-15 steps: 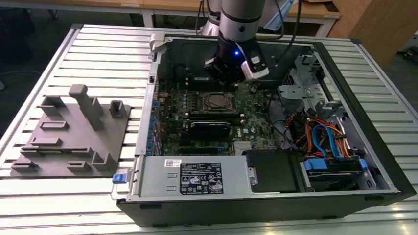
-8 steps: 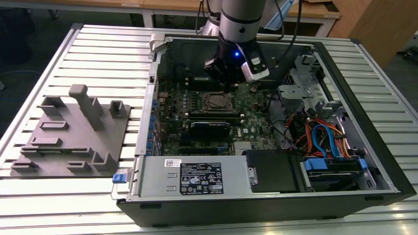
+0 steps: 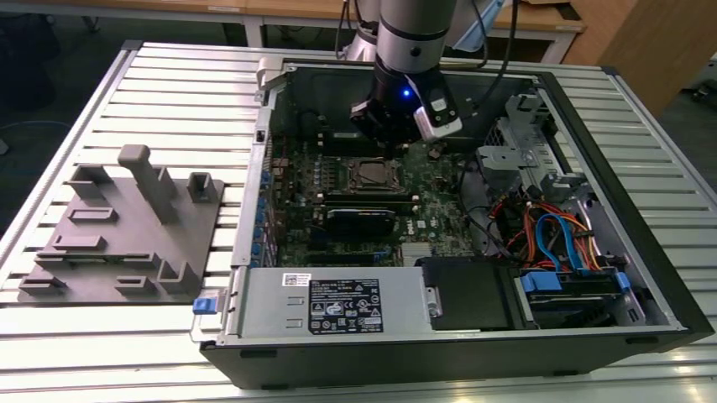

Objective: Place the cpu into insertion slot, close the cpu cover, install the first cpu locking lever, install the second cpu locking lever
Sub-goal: 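Install the second cpu locking lever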

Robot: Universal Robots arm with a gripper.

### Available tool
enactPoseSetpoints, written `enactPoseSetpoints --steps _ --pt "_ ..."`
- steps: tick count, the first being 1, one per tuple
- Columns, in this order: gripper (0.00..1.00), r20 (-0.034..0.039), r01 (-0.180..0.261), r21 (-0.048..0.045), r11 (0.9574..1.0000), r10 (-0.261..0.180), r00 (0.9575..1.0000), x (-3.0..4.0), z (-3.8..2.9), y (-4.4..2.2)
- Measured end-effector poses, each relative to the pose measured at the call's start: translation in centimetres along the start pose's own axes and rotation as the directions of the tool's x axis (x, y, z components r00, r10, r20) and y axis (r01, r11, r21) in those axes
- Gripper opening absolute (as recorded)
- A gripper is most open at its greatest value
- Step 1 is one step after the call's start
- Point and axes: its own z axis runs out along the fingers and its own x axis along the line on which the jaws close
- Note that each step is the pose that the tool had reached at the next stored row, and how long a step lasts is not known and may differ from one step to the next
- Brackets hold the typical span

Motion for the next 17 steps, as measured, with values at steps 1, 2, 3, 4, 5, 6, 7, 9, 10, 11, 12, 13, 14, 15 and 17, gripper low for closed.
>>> enactPoseSetpoints --steps 1,2,3,4,5,6,7,9,10,11,12,13,14,15,17 --pt "0.10 0.0000 0.000 0.0001 1.0000 0.000 1.0000 0.00 -0.01 -0.03" --pt "0.10 0.0000 0.000 0.0002 1.0000 0.000 1.0000 -0.01 -0.01 -0.06" --pt "0.10 -0.0001 0.000 0.0002 1.0000 0.000 1.0000 -0.01 -0.02 -0.18" --pt "0.10 0.0000 0.000 0.0002 1.0000 0.000 1.0000 -0.01 -0.02 -0.19" --pt "0.10 0.0000 0.000 0.0003 1.0000 0.000 1.0000 -0.01 -0.02 -0.19" --pt "0.10 0.0000 0.000 0.0003 1.0000 0.000 1.0000 -0.01 -0.02 -0.21" --pt "0.10 0.0000 0.000 0.0003 1.0000 0.000 1.0000 -0.01 -0.02 -0.22" --pt "0.10 -0.0001 0.000 0.0003 1.0000 0.000 1.0000 -0.01 -0.02 -0.22" --pt "0.10 0.0000 0.000 0.0003 1.0000 0.000 1.0000 -0.01 -0.02 -0.22" --pt "0.10 0.0000 0.000 0.0003 1.0000 0.000 1.0000 -0.01 -0.02 -0.22" --pt "0.10 0.0000 0.000 0.0003 1.0000 0.000 1.0000 -0.01 -0.02 -0.22" --pt "0.10 0.0000 0.000 0.0003 1.0000 0.000 1.0000 -0.01 -0.02 -0.22" --pt "0.10 0.0000 0.000 0.0003 1.0000 0.000 1.0000 -0.02 -0.02 -0.22" --pt "0.10 0.0000 0.000 0.0003 1.0000 0.000 1.0000 -0.01 -0.02 -0.22" --pt "0.10 0.0000 0.000 0.0003 1.0000 0.000 1.0000 -0.01 -0.02 -0.22"
